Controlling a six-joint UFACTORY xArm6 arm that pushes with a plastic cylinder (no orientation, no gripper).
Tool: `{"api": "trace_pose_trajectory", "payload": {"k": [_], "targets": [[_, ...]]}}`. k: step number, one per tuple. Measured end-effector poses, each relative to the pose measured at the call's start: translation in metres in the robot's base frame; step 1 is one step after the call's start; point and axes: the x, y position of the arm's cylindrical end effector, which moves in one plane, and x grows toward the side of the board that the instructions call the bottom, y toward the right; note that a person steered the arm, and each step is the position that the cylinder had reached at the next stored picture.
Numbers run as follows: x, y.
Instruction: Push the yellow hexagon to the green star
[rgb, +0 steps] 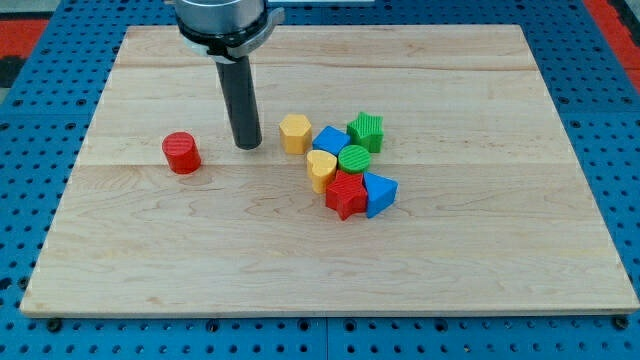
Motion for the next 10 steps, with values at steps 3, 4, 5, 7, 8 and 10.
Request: {"api": "trace_pose_trajectory", "payload": {"k": [3,4,5,7,8,10], "targets": [[0.01,0.043],[0.005,0.043],[-0.027,0.046],[-0.083,0.108],[-0.092,0.149],[-0.102,0.062]]}}
